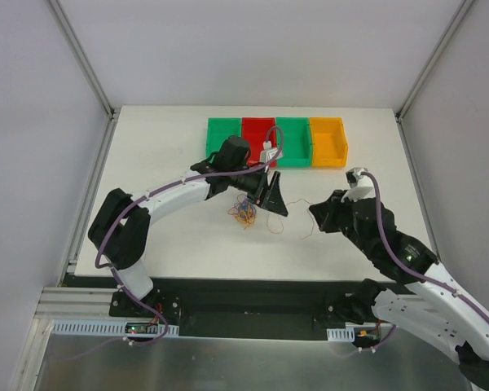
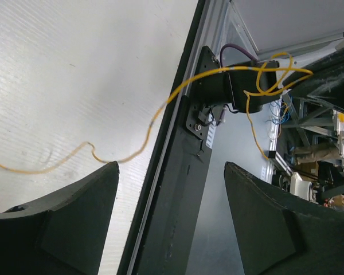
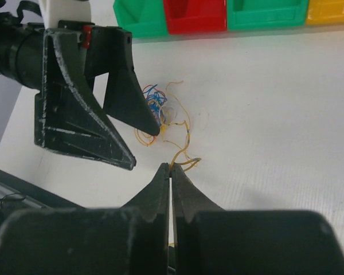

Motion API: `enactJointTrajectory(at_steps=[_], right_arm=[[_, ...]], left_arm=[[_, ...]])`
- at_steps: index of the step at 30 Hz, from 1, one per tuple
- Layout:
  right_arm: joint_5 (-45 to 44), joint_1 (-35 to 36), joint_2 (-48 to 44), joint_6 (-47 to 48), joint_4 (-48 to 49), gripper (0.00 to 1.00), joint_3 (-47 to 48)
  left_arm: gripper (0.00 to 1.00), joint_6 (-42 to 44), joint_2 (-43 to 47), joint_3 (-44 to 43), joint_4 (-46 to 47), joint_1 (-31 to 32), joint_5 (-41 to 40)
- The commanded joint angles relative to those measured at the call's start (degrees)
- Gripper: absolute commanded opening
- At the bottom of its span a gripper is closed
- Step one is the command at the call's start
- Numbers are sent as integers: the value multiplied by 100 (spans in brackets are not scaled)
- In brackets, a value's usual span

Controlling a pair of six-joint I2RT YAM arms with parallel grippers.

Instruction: Untangle the cables

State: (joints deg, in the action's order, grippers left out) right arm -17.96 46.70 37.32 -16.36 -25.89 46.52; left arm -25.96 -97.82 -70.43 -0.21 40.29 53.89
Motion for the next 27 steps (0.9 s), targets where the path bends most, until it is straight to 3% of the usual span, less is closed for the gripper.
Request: enactJointTrajectory(at_steps=[1, 6, 8, 13, 16, 19, 27], right_arm=[[573, -11, -286, 1, 321, 1, -73], [811, -3, -374, -95, 436, 1, -117], [855, -3, -375, -122, 479, 1, -135], [479, -3, -357, 1, 279, 1, -196], [222, 6, -173, 150, 101, 1, -371], [695, 93, 187, 291, 697, 1, -801], [459, 683, 592, 748, 2166, 22, -1391]], left_arm=[[73, 258, 123, 3, 240, 31, 104], [70, 416, 70, 12, 232, 110, 69], [64, 433, 35, -14, 223, 137, 157], [2, 600, 87, -155, 47, 128, 324], [0, 539, 307, -137, 47, 137, 455], [0, 241, 518, 46, 397, 137, 535], [0, -287, 431, 197, 776, 49, 518]])
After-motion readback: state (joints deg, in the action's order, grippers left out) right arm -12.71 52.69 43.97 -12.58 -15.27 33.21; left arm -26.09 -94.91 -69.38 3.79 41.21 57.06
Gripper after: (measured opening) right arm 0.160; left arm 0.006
